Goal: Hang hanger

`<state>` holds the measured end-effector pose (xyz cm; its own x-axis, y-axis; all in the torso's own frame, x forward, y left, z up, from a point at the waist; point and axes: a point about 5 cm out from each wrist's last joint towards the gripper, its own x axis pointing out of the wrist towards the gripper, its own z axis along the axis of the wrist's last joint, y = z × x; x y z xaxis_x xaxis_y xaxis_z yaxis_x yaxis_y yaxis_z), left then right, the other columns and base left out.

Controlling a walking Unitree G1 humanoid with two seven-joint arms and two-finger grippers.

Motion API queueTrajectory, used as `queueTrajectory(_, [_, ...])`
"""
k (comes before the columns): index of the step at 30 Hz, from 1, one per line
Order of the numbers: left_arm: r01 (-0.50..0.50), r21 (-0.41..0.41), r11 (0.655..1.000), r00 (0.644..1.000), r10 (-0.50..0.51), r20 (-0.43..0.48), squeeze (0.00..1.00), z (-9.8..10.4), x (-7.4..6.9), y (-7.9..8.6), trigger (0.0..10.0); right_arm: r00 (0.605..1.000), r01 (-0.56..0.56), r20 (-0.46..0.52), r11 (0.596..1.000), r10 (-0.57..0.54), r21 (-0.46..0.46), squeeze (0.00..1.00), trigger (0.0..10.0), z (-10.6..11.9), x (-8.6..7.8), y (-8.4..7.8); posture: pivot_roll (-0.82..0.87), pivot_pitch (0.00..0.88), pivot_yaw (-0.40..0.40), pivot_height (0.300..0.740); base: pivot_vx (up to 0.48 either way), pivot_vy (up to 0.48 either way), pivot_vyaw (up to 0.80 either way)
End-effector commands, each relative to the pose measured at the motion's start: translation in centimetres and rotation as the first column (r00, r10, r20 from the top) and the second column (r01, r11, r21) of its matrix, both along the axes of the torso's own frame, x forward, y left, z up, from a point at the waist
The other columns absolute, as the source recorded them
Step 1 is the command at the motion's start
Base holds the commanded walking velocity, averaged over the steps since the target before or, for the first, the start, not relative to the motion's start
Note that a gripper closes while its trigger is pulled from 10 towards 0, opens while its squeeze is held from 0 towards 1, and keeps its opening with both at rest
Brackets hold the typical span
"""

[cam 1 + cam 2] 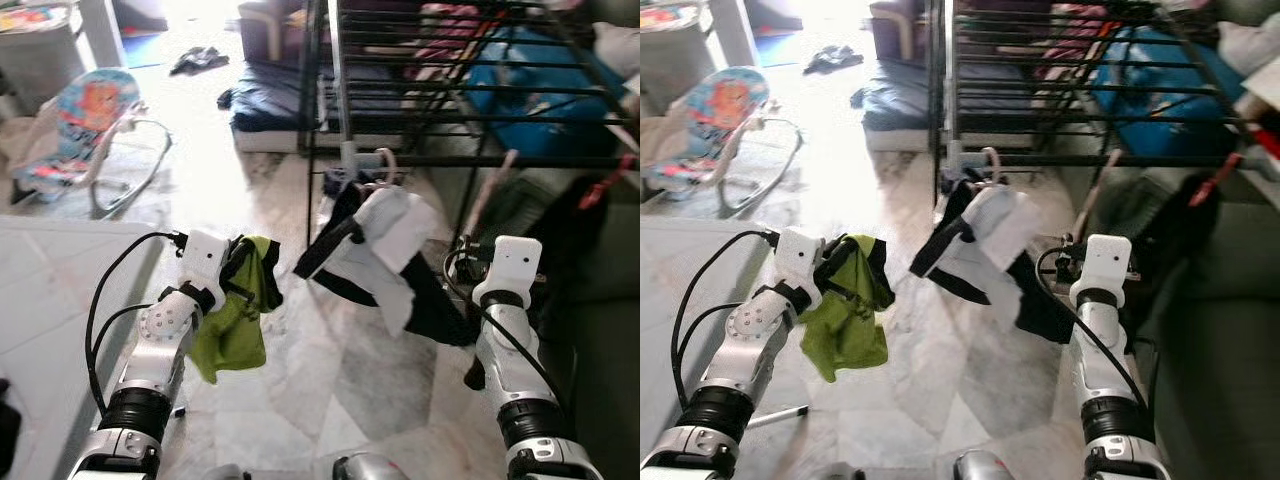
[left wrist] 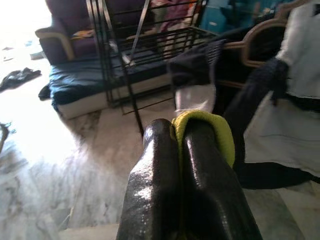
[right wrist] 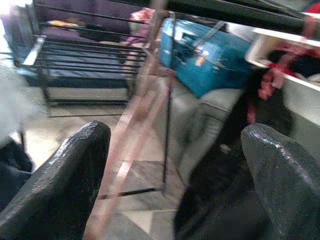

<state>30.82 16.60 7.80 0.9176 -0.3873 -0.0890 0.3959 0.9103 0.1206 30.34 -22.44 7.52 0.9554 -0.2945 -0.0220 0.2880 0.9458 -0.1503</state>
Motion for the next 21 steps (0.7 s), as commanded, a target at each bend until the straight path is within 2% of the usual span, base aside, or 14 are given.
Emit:
queueTrajectory(1, [0.003,0.002,1.000,1.000,-0.003,0.029,0.00,0.66,0.23,0.10,10.0,1.000,0.011,0.007,1.000,-0.010,-0.014,0.00,10.0,0.15,0.10,-0.19,-0.07,0.000,-0.030,0.740,0.000,0.000,0.00])
queueTrajectory(6, [0.005,-0.002,1.000,0.999,-0.005,0.037,0.00,0.82,0.31,0.19,10.0,1.000,0.007,-0.008,1.000,-0.007,-0.005,0.00,10.0,-0.12,0.15,-0.03,-0.07,0.000,-0.029,0.740,0.000,0.000,0.00])
queueTrajectory(21, [0.019,-0.010,1.000,0.999,-0.018,0.042,0.00,0.91,0.30,0.01,10.0,1.000,0.008,-0.025,1.000,-0.008,-0.001,0.00,10.0,-0.46,0.06,-0.05,-0.08,0.000,-0.028,0.740,0.315,0.000,0.00])
